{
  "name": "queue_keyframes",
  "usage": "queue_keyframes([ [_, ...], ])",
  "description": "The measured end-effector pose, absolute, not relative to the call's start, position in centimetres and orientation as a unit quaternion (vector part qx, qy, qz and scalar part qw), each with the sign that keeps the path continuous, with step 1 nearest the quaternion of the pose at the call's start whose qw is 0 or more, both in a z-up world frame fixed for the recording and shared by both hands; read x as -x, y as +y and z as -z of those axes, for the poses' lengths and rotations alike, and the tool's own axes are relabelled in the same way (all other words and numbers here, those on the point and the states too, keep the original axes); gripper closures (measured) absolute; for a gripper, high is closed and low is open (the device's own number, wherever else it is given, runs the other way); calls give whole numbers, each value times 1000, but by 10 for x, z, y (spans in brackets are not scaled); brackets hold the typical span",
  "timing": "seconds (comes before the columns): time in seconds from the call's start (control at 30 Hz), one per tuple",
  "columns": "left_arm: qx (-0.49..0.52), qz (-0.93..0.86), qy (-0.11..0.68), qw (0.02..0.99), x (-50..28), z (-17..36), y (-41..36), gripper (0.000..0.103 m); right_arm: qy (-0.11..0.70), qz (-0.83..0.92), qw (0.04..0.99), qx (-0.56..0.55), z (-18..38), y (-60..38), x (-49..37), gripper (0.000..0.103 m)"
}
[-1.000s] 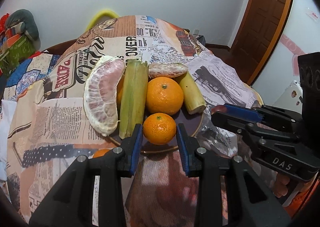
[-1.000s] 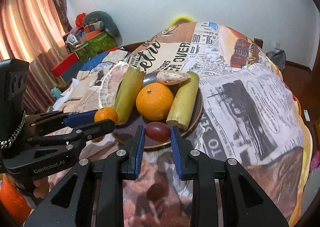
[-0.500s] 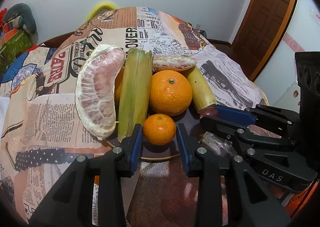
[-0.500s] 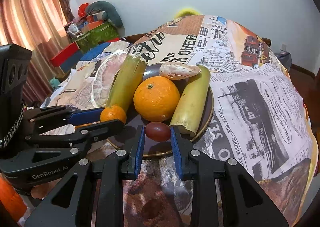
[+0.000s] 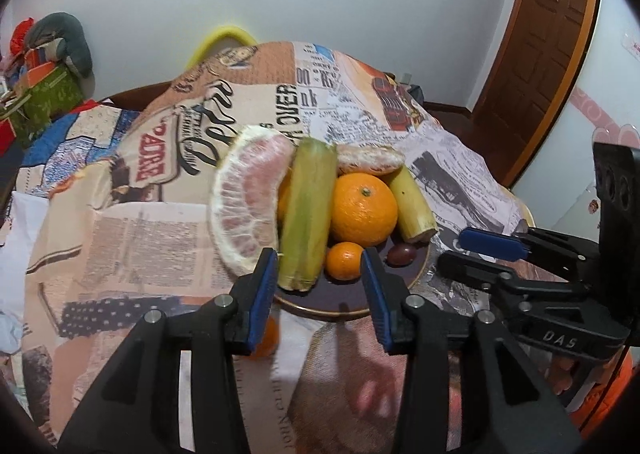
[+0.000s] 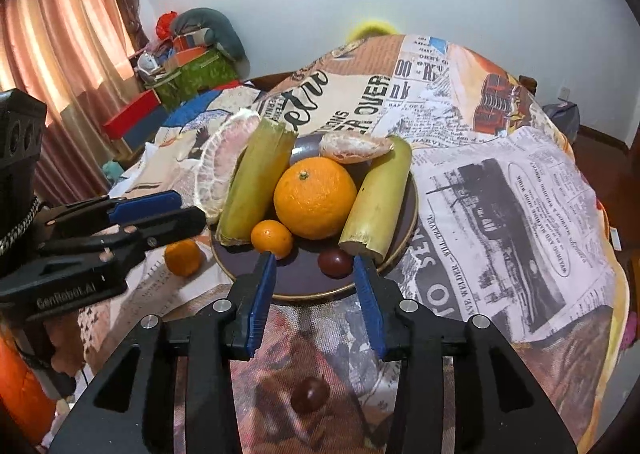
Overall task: Organize fruits
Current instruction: 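Place the small orange and the date on the plate and open both tools, then grasp the last small orange with the left tool while right tool grasps the second date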
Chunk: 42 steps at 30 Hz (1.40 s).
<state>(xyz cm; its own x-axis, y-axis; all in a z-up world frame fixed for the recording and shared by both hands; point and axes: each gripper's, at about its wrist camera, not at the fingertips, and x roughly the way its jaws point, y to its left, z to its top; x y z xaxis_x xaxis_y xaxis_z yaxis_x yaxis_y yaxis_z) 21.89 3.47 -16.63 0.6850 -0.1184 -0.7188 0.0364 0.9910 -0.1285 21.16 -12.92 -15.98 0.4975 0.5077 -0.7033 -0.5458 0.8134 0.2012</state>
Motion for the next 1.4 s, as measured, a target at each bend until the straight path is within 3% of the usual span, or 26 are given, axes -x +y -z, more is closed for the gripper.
queue_keyframes([
  [0.33, 44, 18, 403, 914, -199, 161, 64, 58, 406, -291, 866, 20, 162, -140, -197, 66],
  [0.47, 44, 16, 417, 908, -190, 172, 71, 50, 417, -290, 861, 27, 167, -141, -188, 66],
  [0.83, 37, 11, 459, 887, -191, 219, 71, 50, 459, -282, 842, 29, 197, -145, -171, 66],
  [1.1, 50, 28, 456, 888, -197, 224, 71, 50, 467, -282, 837, 30, 203, -142, -171, 66],
  [1.3, 47, 19, 453, 890, -205, 228, 68, 53, 461, -277, 842, 46, 206, -139, -169, 70],
  [1.4, 47, 21, 453, 890, -208, 229, 67, 62, 459, -275, 843, 48, 206, -139, -170, 82],
])
